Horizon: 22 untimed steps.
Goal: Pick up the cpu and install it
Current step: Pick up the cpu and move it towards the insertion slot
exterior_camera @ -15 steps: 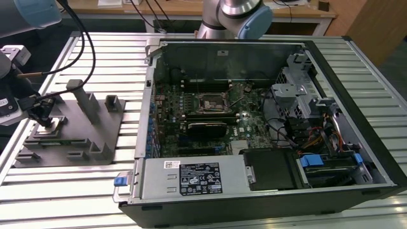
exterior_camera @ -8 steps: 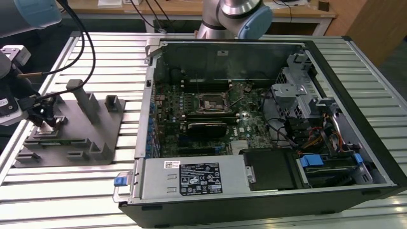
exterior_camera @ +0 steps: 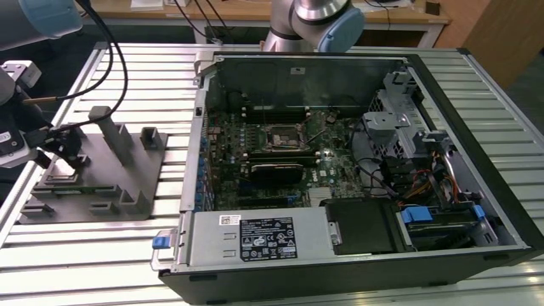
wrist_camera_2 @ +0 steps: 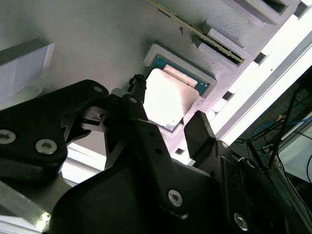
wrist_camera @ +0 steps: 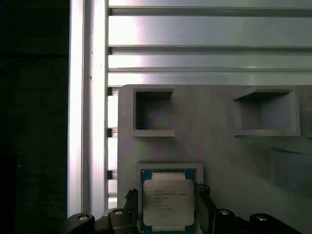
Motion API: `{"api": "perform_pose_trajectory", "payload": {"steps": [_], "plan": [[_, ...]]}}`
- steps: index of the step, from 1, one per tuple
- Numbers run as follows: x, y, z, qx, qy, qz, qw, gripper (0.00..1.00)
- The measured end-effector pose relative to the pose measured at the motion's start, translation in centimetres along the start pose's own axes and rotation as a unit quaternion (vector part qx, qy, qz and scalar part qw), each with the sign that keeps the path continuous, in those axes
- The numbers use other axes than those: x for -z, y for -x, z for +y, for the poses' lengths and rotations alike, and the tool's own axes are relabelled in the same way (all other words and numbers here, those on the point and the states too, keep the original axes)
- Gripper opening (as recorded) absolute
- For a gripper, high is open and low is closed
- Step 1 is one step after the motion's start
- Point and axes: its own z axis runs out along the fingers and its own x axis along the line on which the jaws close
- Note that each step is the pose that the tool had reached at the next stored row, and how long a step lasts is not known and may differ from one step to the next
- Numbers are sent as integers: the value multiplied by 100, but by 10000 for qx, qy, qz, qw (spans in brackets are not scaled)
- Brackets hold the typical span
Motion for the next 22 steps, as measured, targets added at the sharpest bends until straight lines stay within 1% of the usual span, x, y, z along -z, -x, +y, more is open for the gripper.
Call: {"api": "perform_pose_trajectory", "payload": {"steps": [9, 19, 21, 22], "plan": [[-33, -6, -2, 0, 1, -1, 10000, 59], [-39, -7, -2, 0, -4, 0, 10000, 59], [-39, -7, -2, 0, -4, 0, 10000, 60], [-39, -7, -2, 0, -4, 0, 10000, 66]]}}
